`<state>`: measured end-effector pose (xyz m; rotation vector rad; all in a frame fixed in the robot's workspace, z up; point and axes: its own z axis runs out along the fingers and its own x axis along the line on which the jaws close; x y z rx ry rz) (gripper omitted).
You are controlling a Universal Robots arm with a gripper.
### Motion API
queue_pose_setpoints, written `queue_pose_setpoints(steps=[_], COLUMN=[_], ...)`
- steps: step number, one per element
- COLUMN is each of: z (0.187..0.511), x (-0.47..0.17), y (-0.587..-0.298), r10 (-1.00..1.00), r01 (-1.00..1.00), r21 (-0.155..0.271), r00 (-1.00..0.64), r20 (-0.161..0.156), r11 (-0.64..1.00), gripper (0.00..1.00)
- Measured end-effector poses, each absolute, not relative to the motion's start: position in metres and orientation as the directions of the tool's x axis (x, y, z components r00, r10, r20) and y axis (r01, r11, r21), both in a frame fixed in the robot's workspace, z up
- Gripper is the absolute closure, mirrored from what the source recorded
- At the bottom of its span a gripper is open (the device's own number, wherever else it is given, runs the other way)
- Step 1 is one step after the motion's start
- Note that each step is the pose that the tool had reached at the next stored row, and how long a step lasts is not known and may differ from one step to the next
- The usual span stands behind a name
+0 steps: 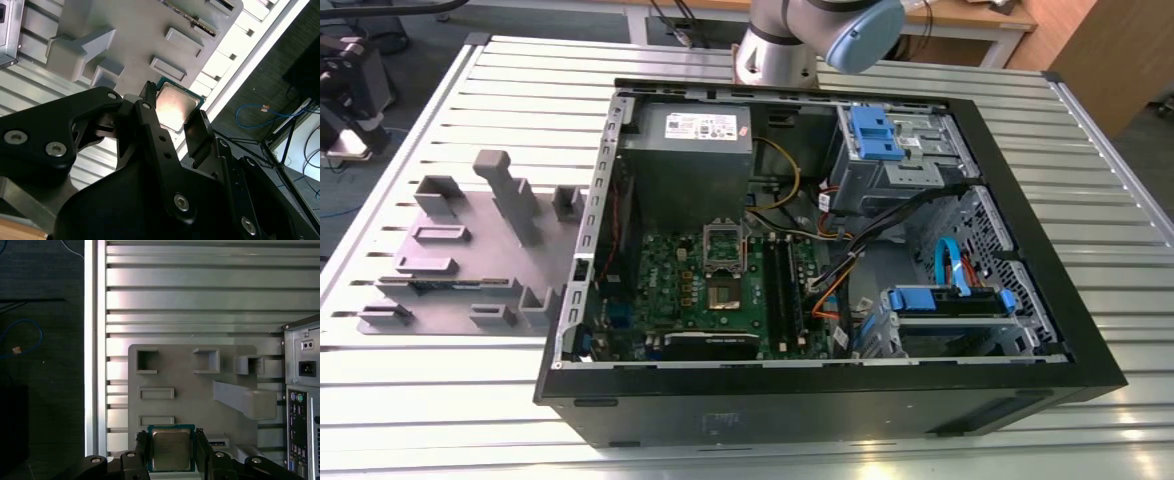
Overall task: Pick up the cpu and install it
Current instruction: 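Pick up the cpu and move it towards the insertion slot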
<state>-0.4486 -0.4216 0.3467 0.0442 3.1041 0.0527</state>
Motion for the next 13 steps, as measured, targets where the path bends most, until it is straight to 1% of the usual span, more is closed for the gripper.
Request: queue_pose_setpoints(steps=[13], z=[0.3490], x=[-0.4475], y=[-0.4215], r10=[0.029], r01=[0.028], r21=[0.035], r00=[-0.999], r20=[-0.036], r11=[0.999], gripper=[0.53])
